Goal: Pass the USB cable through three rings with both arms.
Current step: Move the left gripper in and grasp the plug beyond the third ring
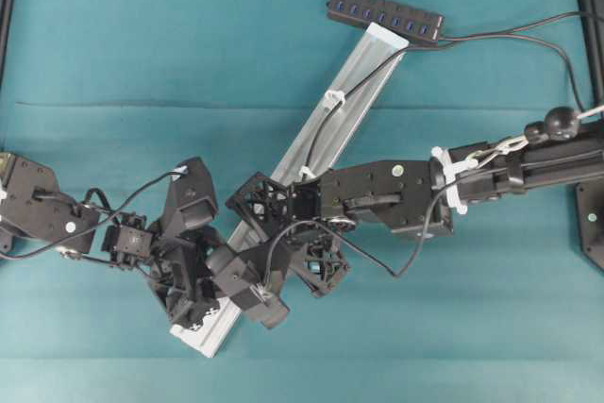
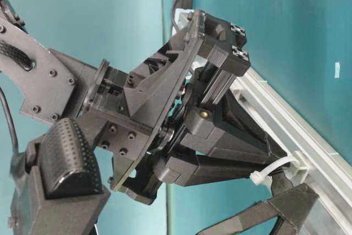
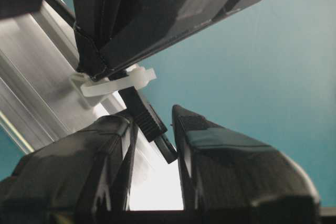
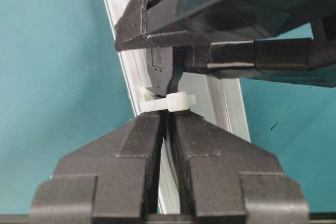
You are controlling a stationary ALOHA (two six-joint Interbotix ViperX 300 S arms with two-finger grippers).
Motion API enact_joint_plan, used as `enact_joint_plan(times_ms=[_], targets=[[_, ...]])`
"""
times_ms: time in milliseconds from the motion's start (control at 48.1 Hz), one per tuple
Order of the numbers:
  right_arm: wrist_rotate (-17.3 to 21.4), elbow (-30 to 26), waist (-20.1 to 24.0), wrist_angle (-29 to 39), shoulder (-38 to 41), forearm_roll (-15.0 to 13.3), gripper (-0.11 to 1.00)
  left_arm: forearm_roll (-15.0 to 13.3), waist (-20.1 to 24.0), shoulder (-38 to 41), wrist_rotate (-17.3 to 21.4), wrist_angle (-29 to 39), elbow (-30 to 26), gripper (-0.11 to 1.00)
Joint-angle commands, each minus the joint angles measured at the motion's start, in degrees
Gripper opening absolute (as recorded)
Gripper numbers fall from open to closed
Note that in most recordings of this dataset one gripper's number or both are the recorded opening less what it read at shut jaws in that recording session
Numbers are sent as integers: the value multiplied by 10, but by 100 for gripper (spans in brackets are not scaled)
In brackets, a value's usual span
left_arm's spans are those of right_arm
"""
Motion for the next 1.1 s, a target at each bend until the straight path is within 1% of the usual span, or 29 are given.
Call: enact_joint_plan(times_ms=[0,208,769,832,894,998,1081], targets=[[8,-2,1,-14,0,3,10,1,-2,-11,3,-11,-8,23],[9,4,-4,-27,-2,2,10,1,-3,-11,2,-11,-6,23],[10,11,-6,-17,-4,3,11,2,-2,-11,3,-3,-4,22],[10,11,-7,-14,-4,2,16,2,-2,-11,3,-3,-5,21],[10,11,-7,-11,-4,2,28,2,-3,-11,2,-3,-4,21],[10,9,-7,-4,-4,2,50,1,-3,-11,1,-4,-4,20],[10,11,-7,-6,-7,1,69,2,-2,-12,1,-3,-5,16]])
